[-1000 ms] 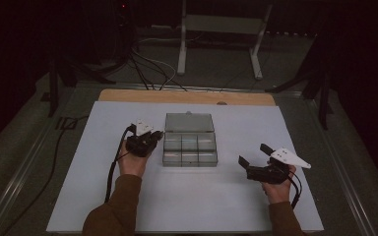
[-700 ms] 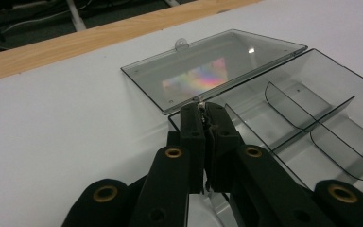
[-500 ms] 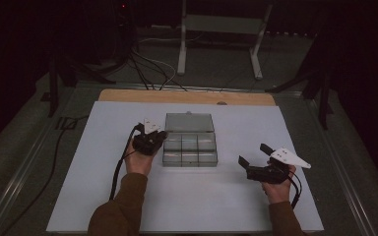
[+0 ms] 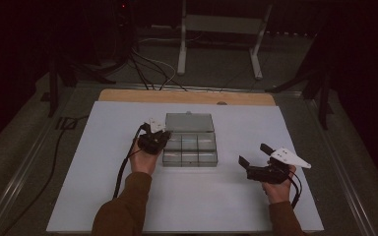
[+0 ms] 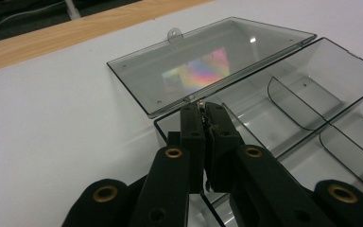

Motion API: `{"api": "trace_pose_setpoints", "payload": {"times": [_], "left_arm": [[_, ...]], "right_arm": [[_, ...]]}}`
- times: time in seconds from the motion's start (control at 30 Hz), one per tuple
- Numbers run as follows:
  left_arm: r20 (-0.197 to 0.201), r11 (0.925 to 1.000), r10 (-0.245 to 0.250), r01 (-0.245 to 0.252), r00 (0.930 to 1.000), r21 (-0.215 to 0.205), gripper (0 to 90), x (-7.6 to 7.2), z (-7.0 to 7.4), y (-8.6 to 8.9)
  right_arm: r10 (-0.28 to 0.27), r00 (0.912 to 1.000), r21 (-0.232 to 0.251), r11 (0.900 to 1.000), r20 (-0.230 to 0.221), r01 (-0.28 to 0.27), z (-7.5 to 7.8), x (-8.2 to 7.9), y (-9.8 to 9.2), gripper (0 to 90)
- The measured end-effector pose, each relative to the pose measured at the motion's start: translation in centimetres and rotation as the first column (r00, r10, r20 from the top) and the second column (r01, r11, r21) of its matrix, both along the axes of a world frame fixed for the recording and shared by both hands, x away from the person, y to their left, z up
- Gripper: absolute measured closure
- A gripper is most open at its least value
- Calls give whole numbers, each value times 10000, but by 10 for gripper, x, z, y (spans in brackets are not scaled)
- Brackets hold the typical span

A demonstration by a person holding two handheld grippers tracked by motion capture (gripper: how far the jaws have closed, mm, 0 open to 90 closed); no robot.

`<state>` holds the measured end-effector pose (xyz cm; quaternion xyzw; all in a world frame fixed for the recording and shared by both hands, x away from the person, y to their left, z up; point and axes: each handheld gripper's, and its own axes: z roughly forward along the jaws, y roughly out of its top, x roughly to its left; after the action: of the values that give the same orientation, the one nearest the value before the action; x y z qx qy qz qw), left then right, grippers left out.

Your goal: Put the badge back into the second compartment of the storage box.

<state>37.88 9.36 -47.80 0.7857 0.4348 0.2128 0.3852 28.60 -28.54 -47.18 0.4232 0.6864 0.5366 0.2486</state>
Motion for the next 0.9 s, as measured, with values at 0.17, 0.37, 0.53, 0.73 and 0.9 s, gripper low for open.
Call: {"api": "trace_pose_setpoints", "payload": {"times": [0.17, 0.37, 0.53, 0.73, 0.9], "left_arm": [[-80, 9999, -52, 53, 10000, 99, 897, 2, -3, -4], [-159, 9998, -24, 27, 9999, 218, 897, 5, -5, -6], [-262, 9994, -55, 64, 9996, 353, 897, 7, -7, -8], [-360, 9988, -77, 95, 9993, 491, 897, 9, -10, -11], [-415, 9984, -58, 81, 9991, 553, 897, 10, -12, -13]], "right_arm": [[17, 10000, -6, 10000, 5, -17, 0, 0, 0, 0], [15, 10000, -2, 10000, 9, -15, 0, 0, 0, 0], [43, 10000, -19, 10000, -10, -43, 0, 0, 0, 0], [46, 10000, -28, 10000, -30, -46, -1, 0, 1, 0], [54, 10000, -34, 10000, -20, -54, -1, 0, 1, 0]]}}
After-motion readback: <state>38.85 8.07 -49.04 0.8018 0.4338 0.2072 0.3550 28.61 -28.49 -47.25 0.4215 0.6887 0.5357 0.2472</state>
